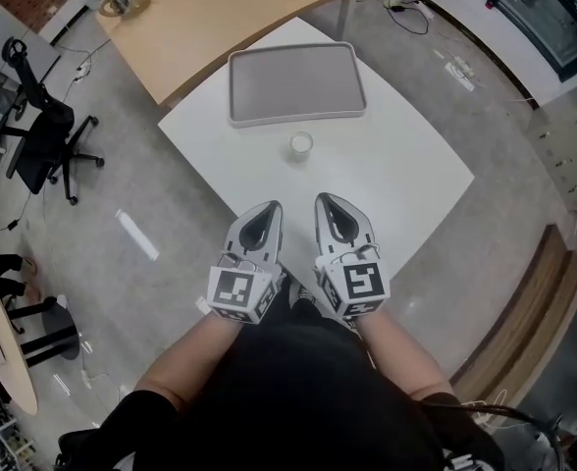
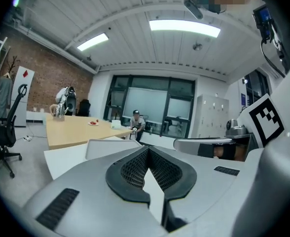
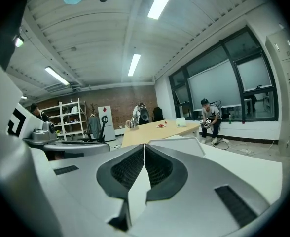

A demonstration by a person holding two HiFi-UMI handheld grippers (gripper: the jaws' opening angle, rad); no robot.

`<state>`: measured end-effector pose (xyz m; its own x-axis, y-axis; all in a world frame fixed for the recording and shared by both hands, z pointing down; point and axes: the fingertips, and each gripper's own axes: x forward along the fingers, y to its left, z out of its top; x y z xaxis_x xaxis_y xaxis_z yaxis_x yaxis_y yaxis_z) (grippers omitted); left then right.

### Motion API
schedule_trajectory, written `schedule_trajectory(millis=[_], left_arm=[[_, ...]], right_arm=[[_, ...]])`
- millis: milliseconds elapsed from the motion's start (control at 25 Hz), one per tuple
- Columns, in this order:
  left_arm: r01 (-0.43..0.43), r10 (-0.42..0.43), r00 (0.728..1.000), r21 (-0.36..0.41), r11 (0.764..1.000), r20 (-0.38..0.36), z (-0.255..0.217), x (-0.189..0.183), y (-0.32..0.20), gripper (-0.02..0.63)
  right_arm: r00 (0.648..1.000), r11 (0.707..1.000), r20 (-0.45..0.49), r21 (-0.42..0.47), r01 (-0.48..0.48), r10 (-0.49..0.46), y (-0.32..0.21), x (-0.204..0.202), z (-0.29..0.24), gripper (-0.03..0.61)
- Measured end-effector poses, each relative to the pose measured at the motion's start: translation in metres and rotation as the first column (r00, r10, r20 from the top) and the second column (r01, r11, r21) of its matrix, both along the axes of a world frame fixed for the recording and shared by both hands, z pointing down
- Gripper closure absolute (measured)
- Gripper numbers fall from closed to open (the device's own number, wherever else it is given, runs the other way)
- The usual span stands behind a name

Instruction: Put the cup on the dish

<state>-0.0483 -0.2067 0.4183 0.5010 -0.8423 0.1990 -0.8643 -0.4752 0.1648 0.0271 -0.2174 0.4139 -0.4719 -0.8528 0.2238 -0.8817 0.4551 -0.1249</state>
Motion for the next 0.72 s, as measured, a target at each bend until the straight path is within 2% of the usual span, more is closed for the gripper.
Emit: schedule_trajectory(millis=[400, 440, 520, 560, 720], left_arm=[[-0.03, 0.032, 0.999, -0.066, 0.997, 0.027, 0.059, -0.01, -0.094, 0.606], [-0.033, 0.035, 0.999, -0.075, 0.997, 0.028, 0.066, -0.011, -0.101, 0.606], [-0.04, 0.043, 0.999, -0.096, 0.995, 0.029, 0.079, -0.011, -0.114, 0.606], [-0.046, 0.049, 0.998, -0.105, 0.993, 0.031, 0.086, -0.011, -0.12, 0.606], [-0.068, 0.075, 0.996, -0.142, 0.988, 0.04, 0.111, -0.013, -0.142, 0.606]], right_arm=[[0.995, 0.99, -0.095, -0.142, -0.012, -0.001, -0.083, -0.021, 0.082, 0.561], [0.994, 0.986, -0.108, -0.164, -0.011, -0.007, -0.089, -0.023, 0.093, 0.544], [0.991, 0.976, -0.132, -0.217, -0.011, -0.018, -0.102, -0.024, 0.115, 0.432], [0.99, 0.97, -0.141, -0.241, -0.015, -0.02, -0.108, -0.024, 0.125, 0.404], [0.985, 0.951, -0.172, -0.307, -0.029, -0.025, -0.13, -0.028, 0.162, 0.347]])
